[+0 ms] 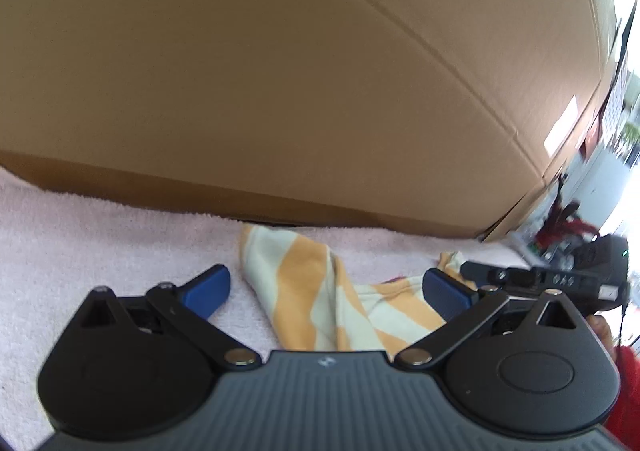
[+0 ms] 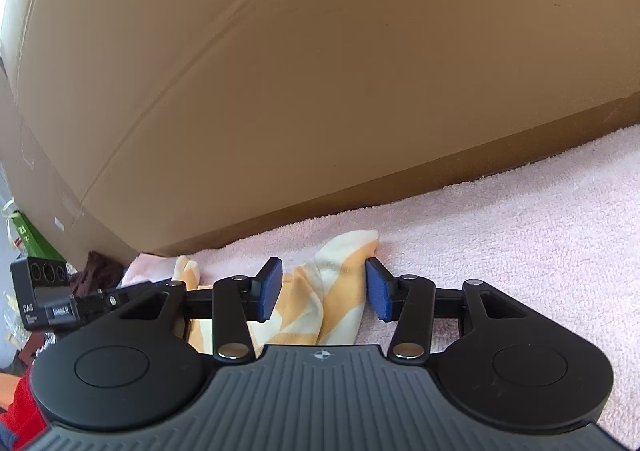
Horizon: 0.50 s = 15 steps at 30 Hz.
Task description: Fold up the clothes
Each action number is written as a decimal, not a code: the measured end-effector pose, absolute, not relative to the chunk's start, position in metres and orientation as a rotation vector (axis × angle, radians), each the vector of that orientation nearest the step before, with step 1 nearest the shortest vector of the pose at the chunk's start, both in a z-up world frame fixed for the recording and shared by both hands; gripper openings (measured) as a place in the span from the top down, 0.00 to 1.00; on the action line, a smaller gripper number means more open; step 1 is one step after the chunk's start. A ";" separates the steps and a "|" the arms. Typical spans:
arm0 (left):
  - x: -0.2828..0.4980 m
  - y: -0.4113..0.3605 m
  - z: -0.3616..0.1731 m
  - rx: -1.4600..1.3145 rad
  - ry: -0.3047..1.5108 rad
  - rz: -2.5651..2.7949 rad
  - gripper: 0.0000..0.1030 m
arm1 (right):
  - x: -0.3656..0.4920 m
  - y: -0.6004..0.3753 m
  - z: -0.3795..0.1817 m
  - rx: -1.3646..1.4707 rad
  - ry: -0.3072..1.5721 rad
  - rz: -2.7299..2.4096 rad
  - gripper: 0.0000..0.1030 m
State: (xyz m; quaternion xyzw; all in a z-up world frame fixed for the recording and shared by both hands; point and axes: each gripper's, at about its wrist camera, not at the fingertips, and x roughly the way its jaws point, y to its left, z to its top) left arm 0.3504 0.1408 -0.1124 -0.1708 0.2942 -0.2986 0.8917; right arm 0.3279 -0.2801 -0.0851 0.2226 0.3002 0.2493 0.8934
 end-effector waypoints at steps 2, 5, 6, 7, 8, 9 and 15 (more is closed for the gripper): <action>0.348 0.145 -0.110 -0.365 0.610 -0.612 0.04 | 0.330 -0.277 -0.085 0.460 0.633 0.503 0.74; 0.344 0.138 -0.109 -0.334 0.608 -0.579 0.26 | 0.333 -0.280 -0.089 0.495 0.650 0.472 0.91; 0.342 0.133 -0.108 -0.303 0.604 -0.565 0.40 | 0.333 -0.281 -0.091 0.509 0.652 0.469 0.92; 0.341 0.129 -0.108 -0.271 0.601 -0.551 0.46 | 0.333 -0.282 -0.091 0.515 0.652 0.467 0.93; 0.341 0.127 -0.107 -0.257 0.603 -0.543 0.54 | 0.332 -0.282 -0.091 0.518 0.649 0.461 0.93; 0.341 0.125 -0.106 -0.243 0.606 -0.535 0.57 | 0.330 -0.282 -0.091 0.520 0.645 0.454 0.93; 0.341 0.127 -0.107 -0.228 0.612 -0.516 0.71 | 0.324 -0.277 -0.088 0.502 0.629 0.410 0.95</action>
